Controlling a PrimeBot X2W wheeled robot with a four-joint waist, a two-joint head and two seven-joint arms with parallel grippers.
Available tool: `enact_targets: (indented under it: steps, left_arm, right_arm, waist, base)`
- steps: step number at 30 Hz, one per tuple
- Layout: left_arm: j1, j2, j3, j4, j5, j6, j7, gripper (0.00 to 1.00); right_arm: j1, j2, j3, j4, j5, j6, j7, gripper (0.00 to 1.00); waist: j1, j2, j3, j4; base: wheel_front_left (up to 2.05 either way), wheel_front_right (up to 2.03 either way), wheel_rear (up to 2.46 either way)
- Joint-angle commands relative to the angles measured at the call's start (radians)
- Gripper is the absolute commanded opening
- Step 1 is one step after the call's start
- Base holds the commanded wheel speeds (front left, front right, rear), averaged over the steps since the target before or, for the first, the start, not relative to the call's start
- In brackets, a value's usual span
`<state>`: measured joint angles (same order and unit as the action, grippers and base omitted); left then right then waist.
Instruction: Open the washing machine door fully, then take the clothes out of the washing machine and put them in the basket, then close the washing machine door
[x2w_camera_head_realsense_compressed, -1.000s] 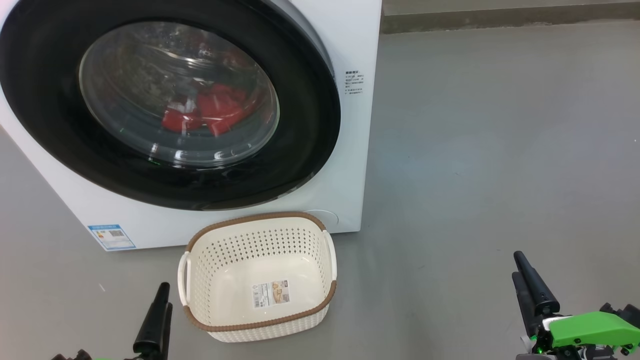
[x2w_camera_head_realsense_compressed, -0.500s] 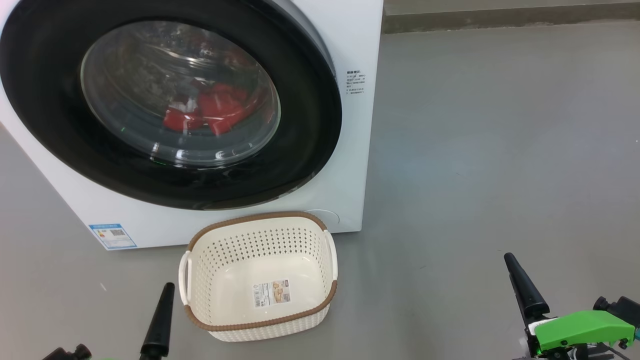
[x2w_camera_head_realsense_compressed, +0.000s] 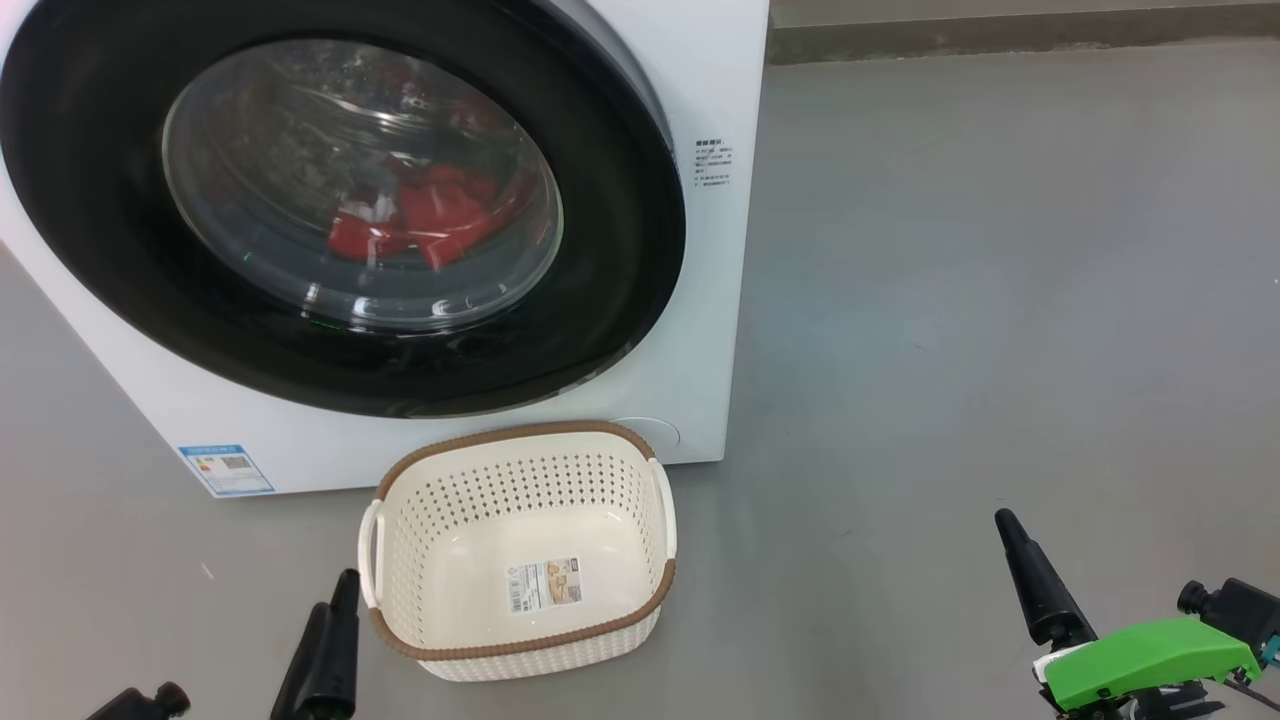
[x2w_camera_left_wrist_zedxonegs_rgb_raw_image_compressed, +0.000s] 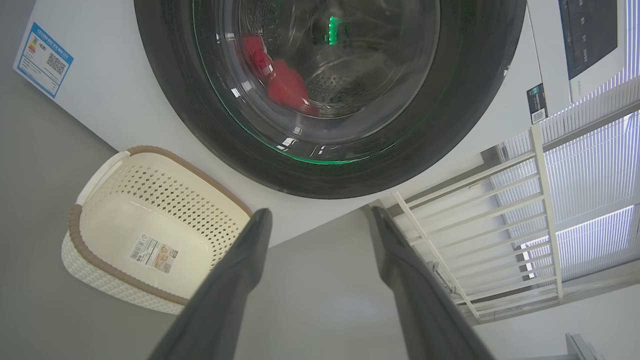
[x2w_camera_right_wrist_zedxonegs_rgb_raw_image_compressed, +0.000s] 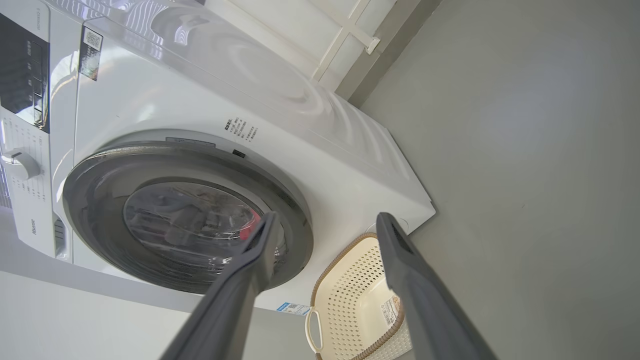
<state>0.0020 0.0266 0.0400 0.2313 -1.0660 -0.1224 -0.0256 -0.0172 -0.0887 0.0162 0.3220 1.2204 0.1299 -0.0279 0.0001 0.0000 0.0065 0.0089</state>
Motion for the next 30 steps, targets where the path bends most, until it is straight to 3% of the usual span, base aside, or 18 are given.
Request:
enact_targets:
  steps: [1, 30]
  left_arm:
    - [-0.014, 0.015, 0.011, -0.036, 0.037, -0.004, -0.012, 1.0]
    - [0.016, 0.017, 0.001, -0.094, 0.41, 0.002, -0.098, 1.0]
  right_arm:
    - [-0.032, -0.019, 0.014, -0.026, -0.029, 0.0, -0.011, 1.0]
    - [-0.034, -0.058, 0.083, -0.037, -0.325, 0.001, -0.097, 1.0]
  waist:
    - [-0.0001, 0.0, 0.0, 0.0]
    - [-0.0001, 0.0, 0.004, 0.006]
  base:
    - [0.0, 0.0, 0.0]
    - [0.0, 0.0, 0.0]
